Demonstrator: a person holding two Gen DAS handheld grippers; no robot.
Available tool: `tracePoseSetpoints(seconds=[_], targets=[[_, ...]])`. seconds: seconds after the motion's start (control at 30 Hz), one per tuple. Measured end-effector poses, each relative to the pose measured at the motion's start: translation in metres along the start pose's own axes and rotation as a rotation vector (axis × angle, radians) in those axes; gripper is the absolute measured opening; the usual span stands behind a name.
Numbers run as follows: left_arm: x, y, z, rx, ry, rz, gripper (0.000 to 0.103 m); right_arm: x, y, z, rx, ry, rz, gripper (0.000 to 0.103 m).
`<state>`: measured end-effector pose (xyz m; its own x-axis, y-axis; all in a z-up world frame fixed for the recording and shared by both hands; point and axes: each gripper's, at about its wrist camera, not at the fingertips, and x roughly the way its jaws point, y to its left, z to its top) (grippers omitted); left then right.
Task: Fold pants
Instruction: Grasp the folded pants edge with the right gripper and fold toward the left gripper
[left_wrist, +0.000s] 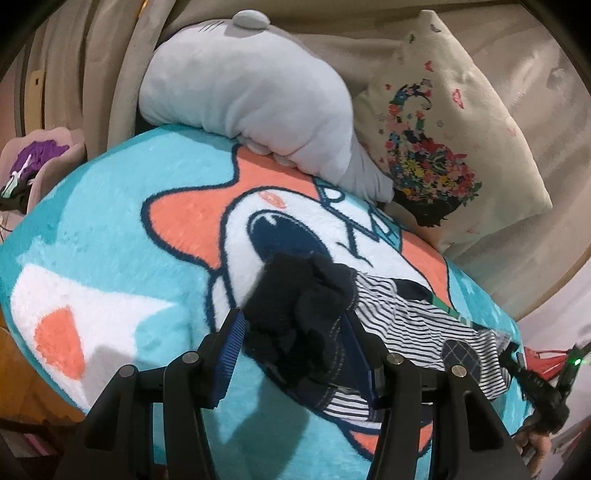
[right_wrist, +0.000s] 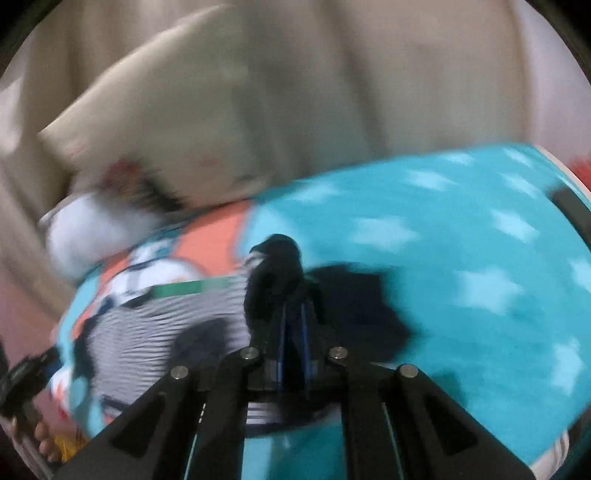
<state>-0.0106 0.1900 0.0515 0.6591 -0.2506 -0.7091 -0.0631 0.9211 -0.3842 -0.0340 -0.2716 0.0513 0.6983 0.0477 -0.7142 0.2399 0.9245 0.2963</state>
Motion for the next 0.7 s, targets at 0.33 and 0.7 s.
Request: tracePoseSetpoints(seconds=[0.33, 0.7], targets=[[0.000, 0.020, 0.001, -0.030, -0.020, 0.086, 0.057, -0.040, -0.029, -0.002, 0.085, -0.107, -0.173, 0.021], [0.000, 0.063, -0.005, -0.103, -0.009, 0.129, 0.057, 0.011, 0.180, -0.014, -0.326, 0.215, 0.309, 0.037]])
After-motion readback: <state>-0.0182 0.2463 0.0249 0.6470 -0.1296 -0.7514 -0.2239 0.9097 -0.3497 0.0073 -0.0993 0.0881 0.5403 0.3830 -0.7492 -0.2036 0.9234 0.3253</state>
